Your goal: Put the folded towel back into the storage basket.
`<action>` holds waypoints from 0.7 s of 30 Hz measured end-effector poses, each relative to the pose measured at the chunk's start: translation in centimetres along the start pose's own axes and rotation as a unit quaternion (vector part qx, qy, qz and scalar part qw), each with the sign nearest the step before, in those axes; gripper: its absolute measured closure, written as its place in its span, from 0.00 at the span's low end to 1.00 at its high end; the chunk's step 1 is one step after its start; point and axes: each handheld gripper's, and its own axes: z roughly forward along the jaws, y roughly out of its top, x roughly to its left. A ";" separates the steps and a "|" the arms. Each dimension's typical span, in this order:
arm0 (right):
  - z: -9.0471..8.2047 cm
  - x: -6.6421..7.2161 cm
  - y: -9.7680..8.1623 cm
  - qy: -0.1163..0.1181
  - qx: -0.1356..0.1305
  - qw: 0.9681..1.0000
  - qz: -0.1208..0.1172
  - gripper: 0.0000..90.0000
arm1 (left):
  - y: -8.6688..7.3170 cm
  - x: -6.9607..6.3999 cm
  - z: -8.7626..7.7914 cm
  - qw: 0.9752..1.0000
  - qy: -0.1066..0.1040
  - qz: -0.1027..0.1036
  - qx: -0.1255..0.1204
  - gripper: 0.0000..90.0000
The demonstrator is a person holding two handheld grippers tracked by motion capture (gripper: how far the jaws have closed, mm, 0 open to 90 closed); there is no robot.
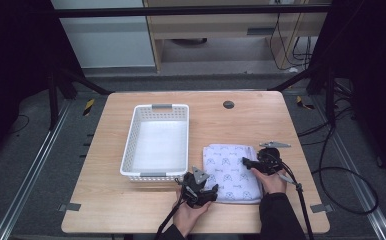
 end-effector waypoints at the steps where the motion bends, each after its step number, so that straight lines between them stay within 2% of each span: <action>1: 0.1 -0.1 -0.1 0.003 -0.002 1.000 0.004 0.36 | 0.0 0.0 0.0 1.000 0.000 -0.004 0.001 0.38; 4: 0.0 0.0 -0.1 0.006 -0.001 1.000 0.004 0.39 | 0.0 0.1 0.1 1.000 -0.006 -0.011 0.003 0.39; 6: 0.0 0.2 -0.1 0.013 0.000 1.000 0.005 0.47 | -0.1 0.1 0.1 1.000 -0.007 -0.015 0.001 0.40; 9: 0.0 0.2 -0.1 0.019 -0.001 1.000 0.006 0.51 | -0.2 0.0 0.1 1.000 -0.007 -0.013 0.001 0.43; 12: 0.0 0.2 -0.1 0.024 0.000 1.000 0.007 0.54 | -0.3 -0.3 0.1 1.000 0.001 -0.011 -0.006 0.46; 18: 0.0 0.4 -0.2 0.031 0.000 0.999 0.015 0.62 | -0.5 -0.5 0.1 1.000 0.004 -0.017 -0.014 0.50; 21: 0.0 0.4 -0.2 0.040 0.002 0.999 0.021 0.66 | -0.5 -0.4 0.2 1.000 -0.006 -0.028 -0.013 0.53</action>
